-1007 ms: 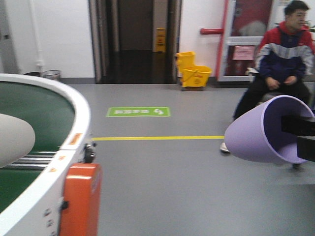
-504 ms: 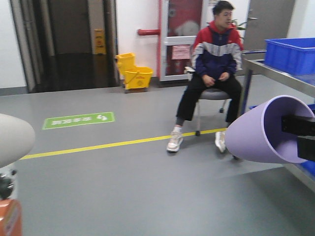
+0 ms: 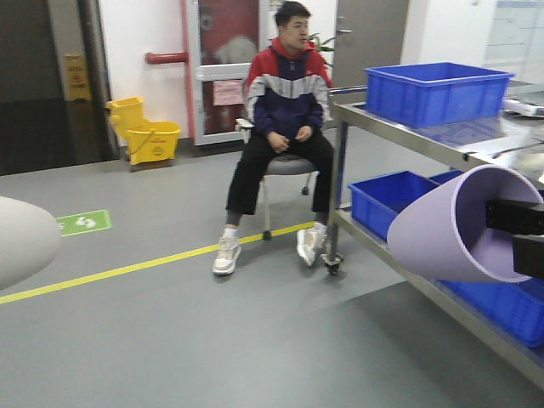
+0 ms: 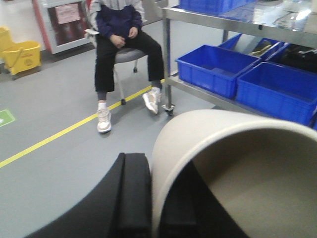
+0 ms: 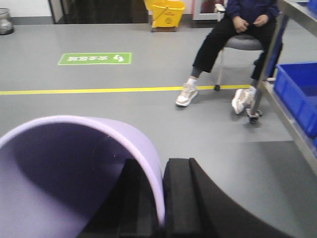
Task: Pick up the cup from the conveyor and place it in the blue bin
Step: 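Hold both cups while the base drives to the blue bins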
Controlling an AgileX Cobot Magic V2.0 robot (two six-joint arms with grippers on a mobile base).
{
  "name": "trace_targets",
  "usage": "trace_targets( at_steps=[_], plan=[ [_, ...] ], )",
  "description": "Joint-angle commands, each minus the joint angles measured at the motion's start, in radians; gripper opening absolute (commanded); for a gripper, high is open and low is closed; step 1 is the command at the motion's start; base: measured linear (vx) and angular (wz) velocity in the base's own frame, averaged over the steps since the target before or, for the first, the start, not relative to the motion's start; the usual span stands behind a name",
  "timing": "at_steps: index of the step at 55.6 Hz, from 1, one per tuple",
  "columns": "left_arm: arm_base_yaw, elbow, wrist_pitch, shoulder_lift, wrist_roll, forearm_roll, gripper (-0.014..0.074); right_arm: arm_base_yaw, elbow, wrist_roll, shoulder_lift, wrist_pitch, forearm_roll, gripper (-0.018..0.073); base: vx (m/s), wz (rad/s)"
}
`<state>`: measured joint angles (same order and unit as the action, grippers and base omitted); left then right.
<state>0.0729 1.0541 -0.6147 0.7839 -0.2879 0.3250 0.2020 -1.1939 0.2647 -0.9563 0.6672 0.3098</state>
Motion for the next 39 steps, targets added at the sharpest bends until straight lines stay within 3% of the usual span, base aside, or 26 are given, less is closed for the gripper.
trace_targets(
  at_steps=[1,39],
  plan=[
    [0.007,0.027,0.092,-0.005,0.002,0.025,0.0000,0.001,-0.030,0.003,0.012,-0.084,0.016,-0.0009,0.25,-0.39],
    [0.007,0.027,0.092,-0.005,0.002,0.025,0.0000,0.001,-0.030,0.003,0.012,-0.084,0.016,-0.0009,0.29,-0.24]
  ],
)
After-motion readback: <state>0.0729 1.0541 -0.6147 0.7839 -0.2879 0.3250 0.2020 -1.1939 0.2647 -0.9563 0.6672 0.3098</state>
